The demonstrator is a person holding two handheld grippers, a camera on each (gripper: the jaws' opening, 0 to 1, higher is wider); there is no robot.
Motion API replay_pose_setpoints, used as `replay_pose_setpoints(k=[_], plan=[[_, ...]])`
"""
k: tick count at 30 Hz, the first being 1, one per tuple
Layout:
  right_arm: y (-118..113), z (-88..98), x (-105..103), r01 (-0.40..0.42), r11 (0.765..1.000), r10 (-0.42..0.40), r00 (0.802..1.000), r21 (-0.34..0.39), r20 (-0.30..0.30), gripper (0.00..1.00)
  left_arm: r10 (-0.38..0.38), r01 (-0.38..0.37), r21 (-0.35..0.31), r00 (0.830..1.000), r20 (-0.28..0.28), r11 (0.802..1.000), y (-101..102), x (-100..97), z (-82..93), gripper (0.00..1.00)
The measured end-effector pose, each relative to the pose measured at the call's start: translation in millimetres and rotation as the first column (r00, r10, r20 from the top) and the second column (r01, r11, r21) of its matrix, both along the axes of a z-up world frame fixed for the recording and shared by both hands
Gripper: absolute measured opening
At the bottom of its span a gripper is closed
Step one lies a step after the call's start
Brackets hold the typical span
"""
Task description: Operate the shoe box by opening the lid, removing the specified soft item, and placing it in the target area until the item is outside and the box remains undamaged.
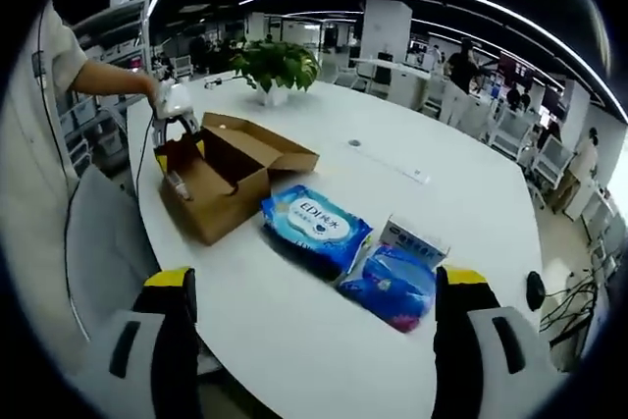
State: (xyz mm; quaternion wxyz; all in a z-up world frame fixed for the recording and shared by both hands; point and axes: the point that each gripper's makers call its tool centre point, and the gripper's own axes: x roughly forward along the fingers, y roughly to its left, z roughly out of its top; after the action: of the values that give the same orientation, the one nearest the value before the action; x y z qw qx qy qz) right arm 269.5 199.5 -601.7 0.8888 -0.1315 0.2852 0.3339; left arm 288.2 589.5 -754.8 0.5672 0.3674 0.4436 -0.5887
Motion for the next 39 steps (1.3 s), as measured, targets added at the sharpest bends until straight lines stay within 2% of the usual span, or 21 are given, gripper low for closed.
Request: replay_pose_setpoints(k=[6, 11, 18, 27, 39], plan=[[4, 3.4, -14, 0.023, 0.999, -0.023, 1.000, 0.027, 0.005, 0.96, -0.012, 0.011, -0.007, 1.000, -0.023, 1.000, -5, -4.7, -9.1, 0.54], [7, 0.9, -22, 0.044, 0.998, -0.044, 0.999, 0.044, 0.000, 0.96, -0.017, 0.016, -0.030, 0.999, -0.033, 0.999, -12, -11.3, -13.5, 0.43], [11, -9.4, -25, 0.058, 0.997, -0.058, 0.998, 0.059, -0.015, 0.96, -0.054, 0.054, -0.047, 0.999, -0.003, 0.997, -16, -16.6, -17.3, 0.35], [18, -10.0, -24, 0.057, 0.995, -0.056, 0.998, 0.084, -0.010, 0.96, -0.067, 0.068, -0.041, 0.997, 0.025, 0.997, -17, -19.0, -23.8, 0.25], [34, -8.1, -20, 0.056, 0.991, -0.057, 0.998, 0.124, 0.001, 0.96, -0.019, 0.022, -0.041, 0.997, 0.072, 0.999, -21, -11.8, -26.5, 0.19]])
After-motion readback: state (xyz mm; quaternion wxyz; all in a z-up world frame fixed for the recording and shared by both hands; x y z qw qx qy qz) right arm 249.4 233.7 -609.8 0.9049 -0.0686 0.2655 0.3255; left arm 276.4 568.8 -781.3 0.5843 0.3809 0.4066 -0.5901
